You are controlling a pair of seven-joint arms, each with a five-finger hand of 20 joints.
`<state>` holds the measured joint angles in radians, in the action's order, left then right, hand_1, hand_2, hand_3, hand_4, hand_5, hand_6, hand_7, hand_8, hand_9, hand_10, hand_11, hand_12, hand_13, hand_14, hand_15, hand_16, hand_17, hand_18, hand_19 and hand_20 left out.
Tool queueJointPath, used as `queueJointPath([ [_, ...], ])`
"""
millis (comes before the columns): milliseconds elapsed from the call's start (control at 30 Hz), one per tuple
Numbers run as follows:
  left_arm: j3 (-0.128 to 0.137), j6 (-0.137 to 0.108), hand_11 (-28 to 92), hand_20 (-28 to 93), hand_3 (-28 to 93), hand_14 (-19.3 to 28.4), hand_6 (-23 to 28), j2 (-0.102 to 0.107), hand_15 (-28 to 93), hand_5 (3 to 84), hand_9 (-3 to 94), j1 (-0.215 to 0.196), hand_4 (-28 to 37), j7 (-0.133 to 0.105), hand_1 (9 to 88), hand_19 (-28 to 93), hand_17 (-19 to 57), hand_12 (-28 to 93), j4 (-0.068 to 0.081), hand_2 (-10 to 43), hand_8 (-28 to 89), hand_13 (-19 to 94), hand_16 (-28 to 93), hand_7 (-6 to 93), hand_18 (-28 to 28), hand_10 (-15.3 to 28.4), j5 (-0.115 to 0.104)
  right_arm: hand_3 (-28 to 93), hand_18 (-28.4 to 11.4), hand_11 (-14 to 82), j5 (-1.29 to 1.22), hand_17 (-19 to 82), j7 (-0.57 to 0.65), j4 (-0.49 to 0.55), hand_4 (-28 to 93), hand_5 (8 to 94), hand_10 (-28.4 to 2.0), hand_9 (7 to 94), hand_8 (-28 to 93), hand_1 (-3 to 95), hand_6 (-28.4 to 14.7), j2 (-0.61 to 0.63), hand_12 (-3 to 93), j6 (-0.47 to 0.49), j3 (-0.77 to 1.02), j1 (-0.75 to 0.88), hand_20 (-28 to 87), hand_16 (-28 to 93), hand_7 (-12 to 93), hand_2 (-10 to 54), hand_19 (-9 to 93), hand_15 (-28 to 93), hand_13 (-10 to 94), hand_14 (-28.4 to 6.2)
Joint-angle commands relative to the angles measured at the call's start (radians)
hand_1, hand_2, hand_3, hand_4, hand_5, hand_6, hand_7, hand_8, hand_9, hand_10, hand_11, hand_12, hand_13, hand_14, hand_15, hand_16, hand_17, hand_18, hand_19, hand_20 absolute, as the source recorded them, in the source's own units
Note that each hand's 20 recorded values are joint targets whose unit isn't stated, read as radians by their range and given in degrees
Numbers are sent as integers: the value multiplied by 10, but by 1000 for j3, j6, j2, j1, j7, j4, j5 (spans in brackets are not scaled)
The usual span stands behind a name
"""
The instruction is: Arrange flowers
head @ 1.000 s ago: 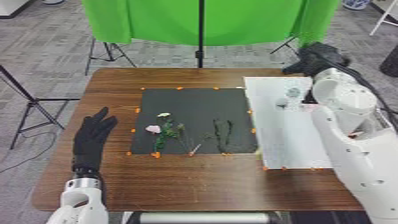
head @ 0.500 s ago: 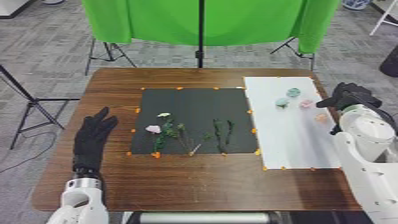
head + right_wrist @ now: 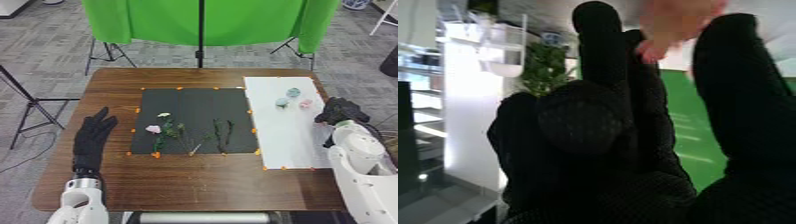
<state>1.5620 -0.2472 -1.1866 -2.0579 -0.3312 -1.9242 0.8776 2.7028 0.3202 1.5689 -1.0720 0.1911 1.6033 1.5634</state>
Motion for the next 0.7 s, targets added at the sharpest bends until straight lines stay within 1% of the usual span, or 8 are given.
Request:
queueJointPath([
  [33, -8, 0, 173, 192, 661, 150, 33, -23, 105, 465, 454, -29, -283, 10, 183, 31, 75, 140, 6, 36, -57, 363, 17, 96, 100, 136, 3, 499, -114, 164, 7, 642, -56, -27, -138, 704, -88, 877, 58, 569, 15, -10, 340, -128, -8, 49, 597, 338, 181, -95, 932, 619, 906, -17],
  [100, -7, -2, 173, 191, 661, 150, 33, -26, 105, 465, 454, -31, -283, 9, 189, 31, 75, 140, 4, 34, -57, 362, 17, 97, 100, 136, 5, 492, -110, 150, -7, 653, -49, -19, -137, 754, -79, 908, 80, 608, 13, 3, 370, -173, -20, 44, 600, 342, 198, -95, 932, 614, 921, -12],
  [167, -6, -1, 173, 191, 662, 150, 33, -24, 105, 465, 454, -31, -283, 7, 191, 31, 75, 140, 4, 33, -58, 363, 17, 97, 100, 136, 4, 495, -107, 154, -32, 665, -18, 19, -144, 797, -75, 929, 88, 644, 7, 19, 380, -220, -26, 34, 602, 345, 205, -95, 932, 610, 933, -7],
  [300, 0, -7, 173, 191, 664, 150, 34, -16, 105, 465, 454, -38, -282, 10, 193, 31, 74, 140, 1, 30, -58, 363, 17, 97, 100, 136, 2, 488, -104, 170, -119, 673, -7, 130, -145, 810, -77, 935, 91, 663, -1, 65, 374, -288, -85, -26, 603, 341, 203, -95, 932, 614, 936, -4],
  [367, -1, -6, 173, 191, 665, 150, 36, -16, 105, 466, 454, -36, -282, 12, 193, 31, 75, 140, 2, 30, -58, 363, 17, 95, 100, 136, 2, 488, -103, 173, -156, 675, -31, 185, -142, 813, -77, 936, 93, 664, -4, 89, 374, -310, -140, -63, 604, 339, 201, -95, 932, 615, 937, -3],
  [467, -5, -2, 173, 191, 663, 151, 39, -17, 105, 468, 454, -33, -282, 14, 196, 32, 74, 140, 4, 30, -58, 363, 17, 91, 100, 136, 5, 487, -102, 173, -252, 676, -65, 262, -141, 815, -78, 936, 96, 665, -5, 110, 374, -294, -259, -136, 604, 339, 200, -95, 932, 615, 937, -3],
  [533, -8, -1, 174, 192, 663, 150, 40, -18, 105, 468, 454, -32, -282, 15, 196, 32, 74, 140, 3, 30, -58, 364, 17, 90, 100, 136, 5, 488, -101, 174, -326, 676, -89, 295, -141, 815, -78, 937, 98, 664, -5, 105, 374, -251, -347, -194, 604, 340, 199, -95, 932, 614, 937, -1],
  [700, -14, 2, 174, 191, 662, 150, 40, -18, 105, 468, 454, -23, -282, 14, 196, 32, 74, 140, 7, 30, -57, 364, 17, 90, 100, 136, 6, 493, -100, 173, -412, 675, -170, 285, -140, 815, -78, 936, 100, 661, -5, 46, 377, -184, -563, -321, 605, 342, 198, -95, 932, 611, 937, 1],
])
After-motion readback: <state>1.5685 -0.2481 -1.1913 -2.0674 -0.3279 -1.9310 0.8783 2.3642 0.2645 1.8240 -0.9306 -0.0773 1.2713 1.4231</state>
